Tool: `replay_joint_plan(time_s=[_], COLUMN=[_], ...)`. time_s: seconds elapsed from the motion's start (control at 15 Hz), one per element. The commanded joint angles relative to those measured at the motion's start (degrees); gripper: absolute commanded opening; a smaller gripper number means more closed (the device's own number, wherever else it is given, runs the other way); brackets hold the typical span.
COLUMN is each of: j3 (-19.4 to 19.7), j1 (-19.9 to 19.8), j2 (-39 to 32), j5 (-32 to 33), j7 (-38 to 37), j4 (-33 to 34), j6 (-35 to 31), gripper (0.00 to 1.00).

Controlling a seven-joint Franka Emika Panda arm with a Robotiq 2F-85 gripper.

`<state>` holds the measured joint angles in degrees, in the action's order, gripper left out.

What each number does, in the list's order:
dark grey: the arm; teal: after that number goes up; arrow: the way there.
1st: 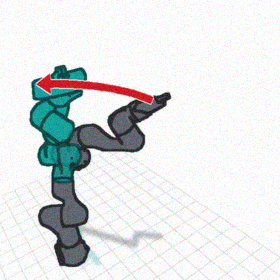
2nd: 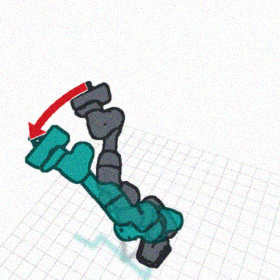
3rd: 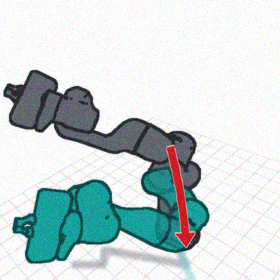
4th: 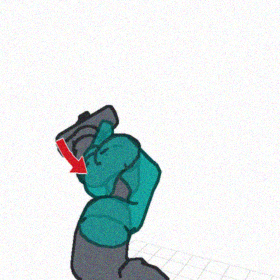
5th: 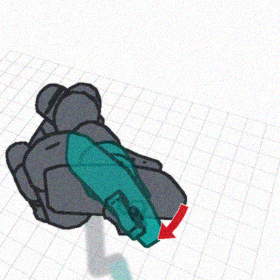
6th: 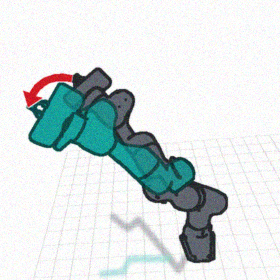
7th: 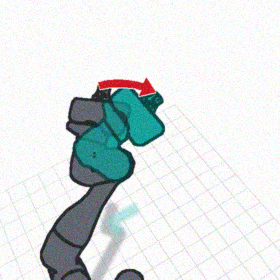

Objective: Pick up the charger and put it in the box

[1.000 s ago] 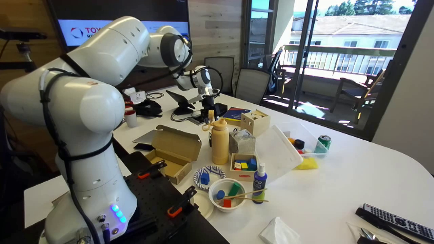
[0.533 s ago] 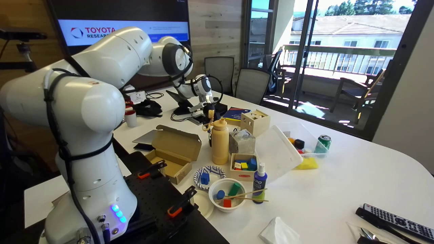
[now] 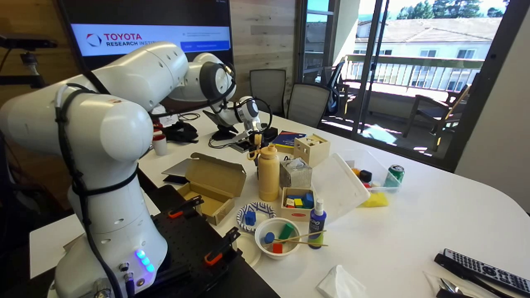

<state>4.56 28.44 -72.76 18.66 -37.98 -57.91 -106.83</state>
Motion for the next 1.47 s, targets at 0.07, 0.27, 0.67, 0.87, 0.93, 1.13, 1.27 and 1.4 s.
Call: replay_joint_plan(time_s=[0.07,0.27,0.67,0.87,0.93,1.13,1.27,1.4], j3=[1.17,1.73,1.91,2.38,2.55,3.43,3.93,4.05], j1=[-0.16,-0.31,-0.21,0.14,0.2,0.56,0.7,0.53], j2=[-0.65,-0.19,0.58,-0.7,-1.06,-2.31,-3.2,-3.9], j5=[-0.09,-0.12,-0.13,0.33,0.43,0.82,0.95,0.68], j7=[-2.58,-3.46,-3.9,-4.8,-5.05,-6.53,-7.24,-7.53], j4=[1.87,1.87,3.14,4.58,4.6,5.0,5.28,5.36], j6=[1.39,0.86,-0.71,0.87,1.08,2.04,2.77,3.11], gripper=[1.0,1.0,1.0,1.0,1.0,1.0,1.0,1.0])
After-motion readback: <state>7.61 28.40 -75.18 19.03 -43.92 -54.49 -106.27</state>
